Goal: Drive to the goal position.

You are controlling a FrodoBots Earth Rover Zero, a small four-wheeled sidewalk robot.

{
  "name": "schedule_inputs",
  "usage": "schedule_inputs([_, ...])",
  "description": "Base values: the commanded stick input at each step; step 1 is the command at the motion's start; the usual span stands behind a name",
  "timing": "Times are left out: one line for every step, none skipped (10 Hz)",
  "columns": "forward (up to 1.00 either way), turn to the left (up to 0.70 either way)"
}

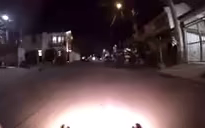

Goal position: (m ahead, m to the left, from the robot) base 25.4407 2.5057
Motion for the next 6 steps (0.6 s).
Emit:
schedule_inputs([0.85,0.0])
schedule_inputs([0.85,0.0])
schedule_inputs([0.85,0.0])
schedule_inputs([0.85,0.0])
schedule_inputs([0.85,0.0])
schedule_inputs([0.85,0.0])
